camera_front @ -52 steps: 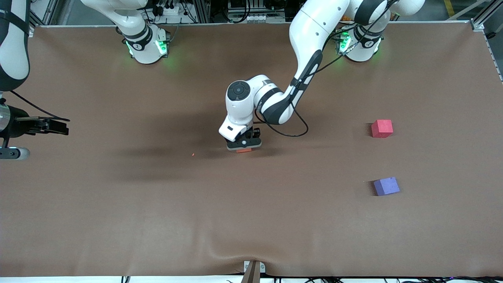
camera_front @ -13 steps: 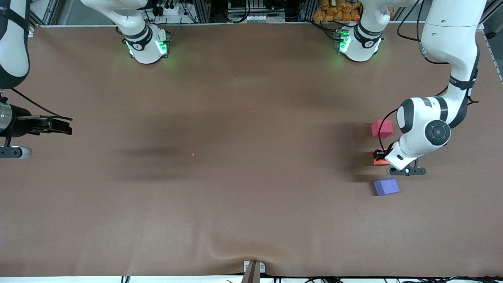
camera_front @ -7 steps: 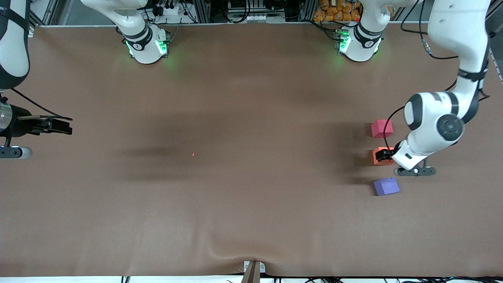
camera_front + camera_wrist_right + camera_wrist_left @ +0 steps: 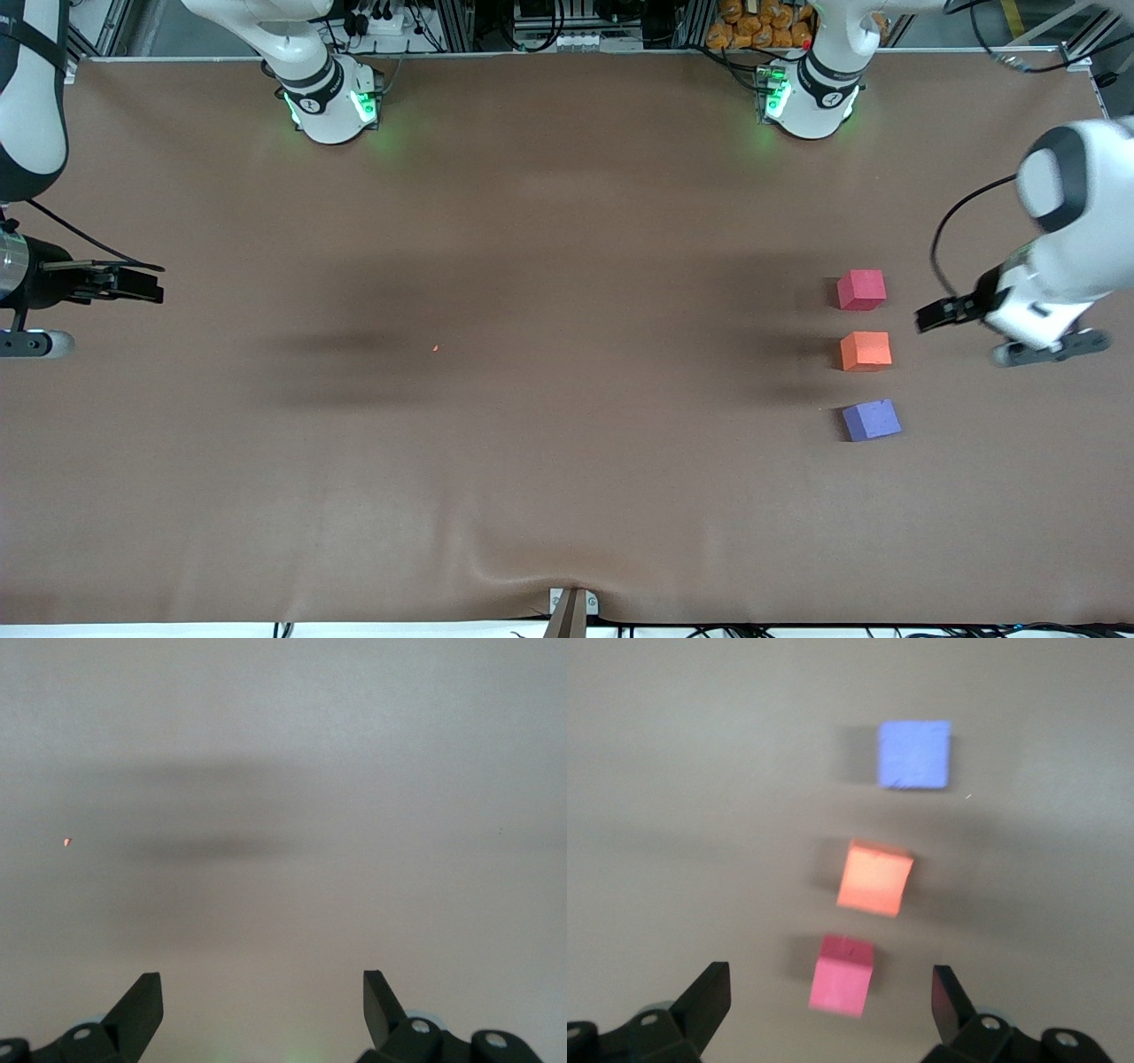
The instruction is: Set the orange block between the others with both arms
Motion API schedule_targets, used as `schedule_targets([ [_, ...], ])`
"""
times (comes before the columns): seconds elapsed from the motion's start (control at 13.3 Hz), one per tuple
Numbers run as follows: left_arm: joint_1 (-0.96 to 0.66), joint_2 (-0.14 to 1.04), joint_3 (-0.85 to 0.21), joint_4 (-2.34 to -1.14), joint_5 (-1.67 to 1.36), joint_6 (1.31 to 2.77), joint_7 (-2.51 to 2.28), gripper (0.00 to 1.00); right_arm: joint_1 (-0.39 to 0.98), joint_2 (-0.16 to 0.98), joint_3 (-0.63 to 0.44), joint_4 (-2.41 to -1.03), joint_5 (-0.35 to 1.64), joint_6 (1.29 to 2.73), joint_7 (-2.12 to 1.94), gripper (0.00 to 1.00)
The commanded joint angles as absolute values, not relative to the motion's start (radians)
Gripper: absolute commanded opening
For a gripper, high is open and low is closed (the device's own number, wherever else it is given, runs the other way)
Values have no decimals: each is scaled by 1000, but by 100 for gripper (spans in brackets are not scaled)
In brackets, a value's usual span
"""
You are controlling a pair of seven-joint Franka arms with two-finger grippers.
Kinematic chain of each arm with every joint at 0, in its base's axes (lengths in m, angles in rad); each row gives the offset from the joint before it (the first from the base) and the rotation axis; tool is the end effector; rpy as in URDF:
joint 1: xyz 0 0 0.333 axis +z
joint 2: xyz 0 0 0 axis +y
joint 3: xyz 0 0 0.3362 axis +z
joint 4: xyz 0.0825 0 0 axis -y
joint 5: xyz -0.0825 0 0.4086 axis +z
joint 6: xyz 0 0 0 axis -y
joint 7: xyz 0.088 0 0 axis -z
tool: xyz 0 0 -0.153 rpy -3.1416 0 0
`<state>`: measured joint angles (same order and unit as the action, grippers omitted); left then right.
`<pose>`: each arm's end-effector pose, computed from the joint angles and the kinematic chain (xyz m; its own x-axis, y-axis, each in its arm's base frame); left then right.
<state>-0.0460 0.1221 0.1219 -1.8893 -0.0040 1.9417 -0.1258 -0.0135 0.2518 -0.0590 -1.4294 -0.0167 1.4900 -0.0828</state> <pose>0.6031 0.0439 0.3988 0.9772 0.2017 -0.0668 0.2008 -0.9794 -0.0197 0.6345 -0.0450 0.5084 0.9814 0.0093 -0.1915 0.0125 -0.9998 0.0155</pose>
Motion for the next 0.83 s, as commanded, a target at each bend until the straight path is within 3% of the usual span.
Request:
schedule_targets([
  [0.0,-17,77,110,-1858,-40,1881,-169,100,-6,235,-64,-1445,-29,1488,-92,100],
  [0.38,-40,84,84,-1663,-75,1700,-299,100,-6,238,-64,-1445,-26,1476,-92,100],
  [0.75,-40,77,81,-1510,-55,1491,-13,100,-6,238,-64,-1447,-23,1460,-91,100],
])
